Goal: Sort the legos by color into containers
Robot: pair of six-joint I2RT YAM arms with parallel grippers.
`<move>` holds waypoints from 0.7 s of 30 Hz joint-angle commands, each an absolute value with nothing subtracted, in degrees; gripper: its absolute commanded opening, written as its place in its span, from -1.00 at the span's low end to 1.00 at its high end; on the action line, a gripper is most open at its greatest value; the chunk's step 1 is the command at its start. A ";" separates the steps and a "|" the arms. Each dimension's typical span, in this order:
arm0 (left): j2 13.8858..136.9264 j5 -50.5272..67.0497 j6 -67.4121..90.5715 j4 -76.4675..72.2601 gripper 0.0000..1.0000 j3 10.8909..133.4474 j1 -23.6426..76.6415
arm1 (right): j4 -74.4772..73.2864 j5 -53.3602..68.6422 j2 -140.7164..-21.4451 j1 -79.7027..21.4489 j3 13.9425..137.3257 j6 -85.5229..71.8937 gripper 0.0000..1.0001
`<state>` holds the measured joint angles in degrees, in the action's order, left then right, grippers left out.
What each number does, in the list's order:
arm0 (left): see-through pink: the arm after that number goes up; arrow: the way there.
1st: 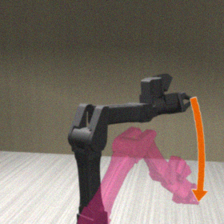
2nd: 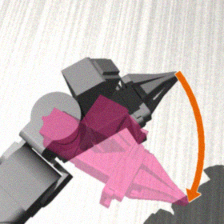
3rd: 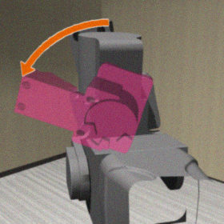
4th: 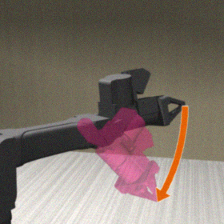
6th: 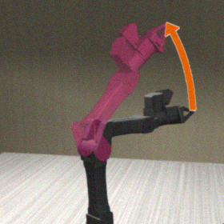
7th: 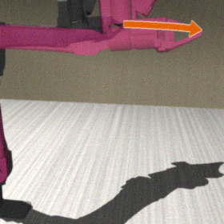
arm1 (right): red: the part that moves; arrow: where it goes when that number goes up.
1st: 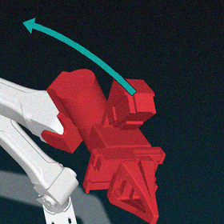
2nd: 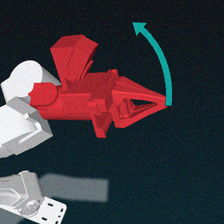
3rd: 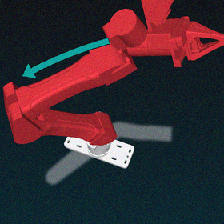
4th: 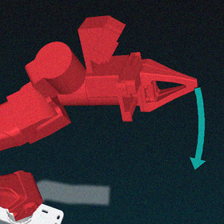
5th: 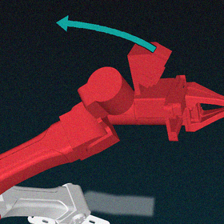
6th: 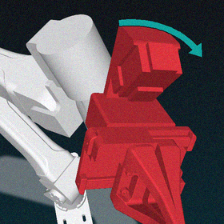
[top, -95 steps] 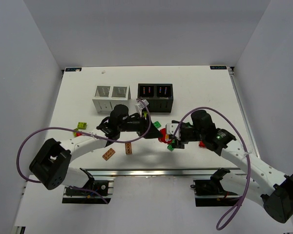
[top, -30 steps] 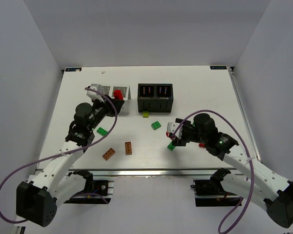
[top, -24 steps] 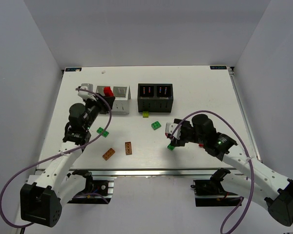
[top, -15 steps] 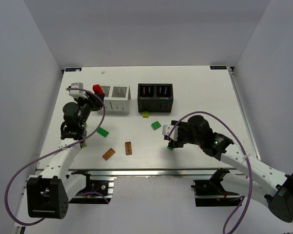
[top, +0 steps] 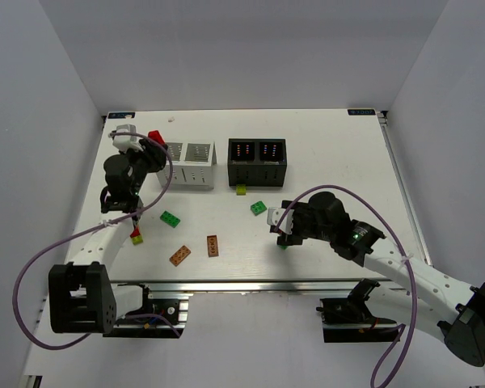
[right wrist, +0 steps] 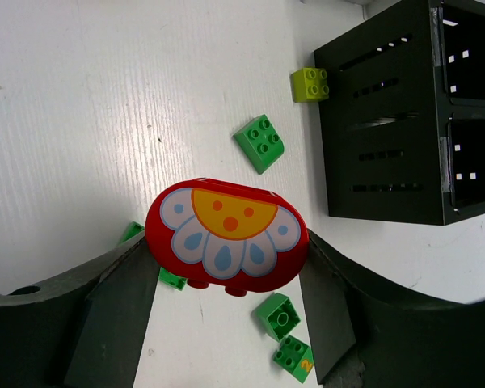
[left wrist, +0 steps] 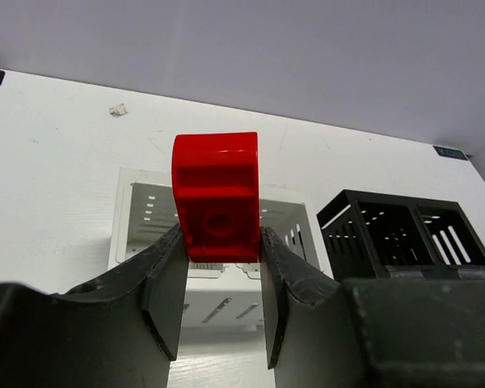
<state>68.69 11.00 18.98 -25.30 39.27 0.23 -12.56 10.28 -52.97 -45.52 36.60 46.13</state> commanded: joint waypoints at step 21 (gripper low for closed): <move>84.37 12.83 16.52 -23.04 -0.45 47.81 0.09 | -10.11 9.67 -53.17 -45.79 36.12 46.49 -1.00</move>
<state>83.77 11.68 17.12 -23.92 45.30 0.23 -12.16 10.15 -52.99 -45.52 36.58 46.13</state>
